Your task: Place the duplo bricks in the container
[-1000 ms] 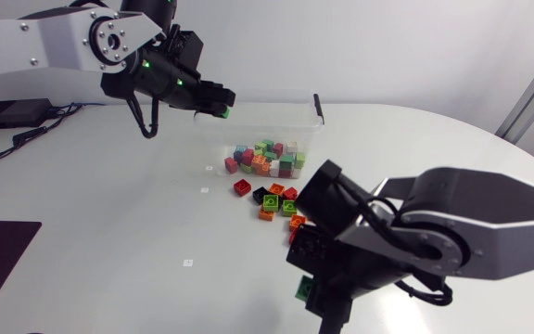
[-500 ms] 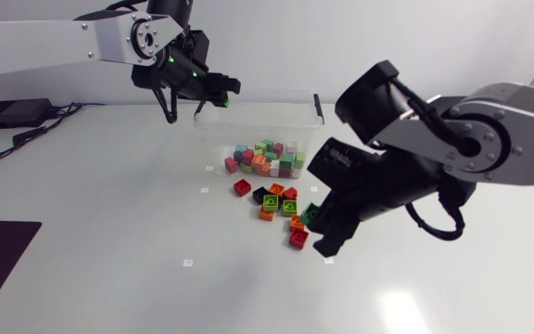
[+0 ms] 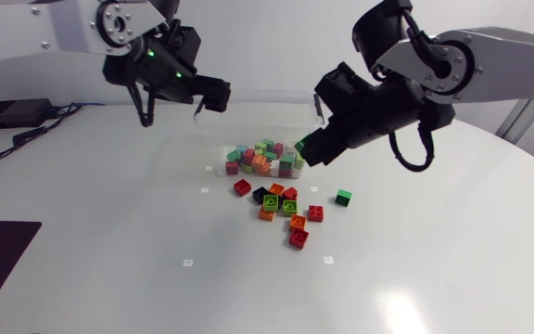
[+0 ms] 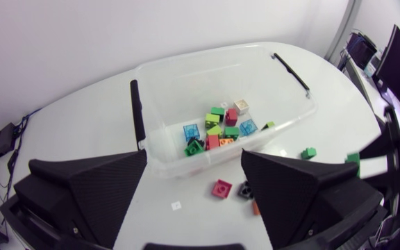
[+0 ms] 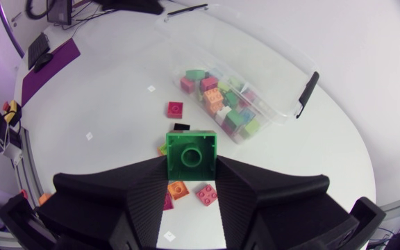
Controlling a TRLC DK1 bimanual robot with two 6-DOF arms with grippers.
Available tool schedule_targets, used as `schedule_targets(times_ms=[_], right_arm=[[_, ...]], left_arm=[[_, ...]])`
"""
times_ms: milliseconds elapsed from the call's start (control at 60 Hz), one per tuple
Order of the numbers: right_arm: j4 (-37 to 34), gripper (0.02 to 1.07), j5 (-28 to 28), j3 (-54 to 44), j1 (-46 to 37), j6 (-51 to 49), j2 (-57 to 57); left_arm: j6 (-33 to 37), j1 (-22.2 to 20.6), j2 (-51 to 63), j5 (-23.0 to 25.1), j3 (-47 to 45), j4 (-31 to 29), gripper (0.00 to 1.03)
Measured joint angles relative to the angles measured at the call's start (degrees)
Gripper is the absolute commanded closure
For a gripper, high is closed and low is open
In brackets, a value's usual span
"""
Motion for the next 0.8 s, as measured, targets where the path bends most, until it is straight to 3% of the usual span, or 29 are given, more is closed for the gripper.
schedule_targets(times_ms=[150,467,617,800], right_arm=[[2.10,0.67,-0.02,5.01,-1.22,1.40,4.31],[5.11,0.67,0.04,15.02,-2.60,3.76,14.12],[5.55,0.67,0.35,18.27,-2.84,4.50,17.84],[6.14,0.67,1.36,22.82,-3.80,4.85,21.59]], left_arm=[[6.01,-1.09,-8.39,0.07,-6.14,-4.85,0.06],[18.99,-4.48,-18.64,0.28,-25.53,-7.43,0.06],[18.97,-8.00,-18.97,1.25,-26.77,-11.93,0.06],[13.42,-10.14,-16.61,3.37,-26.75,-17.73,0.07]])
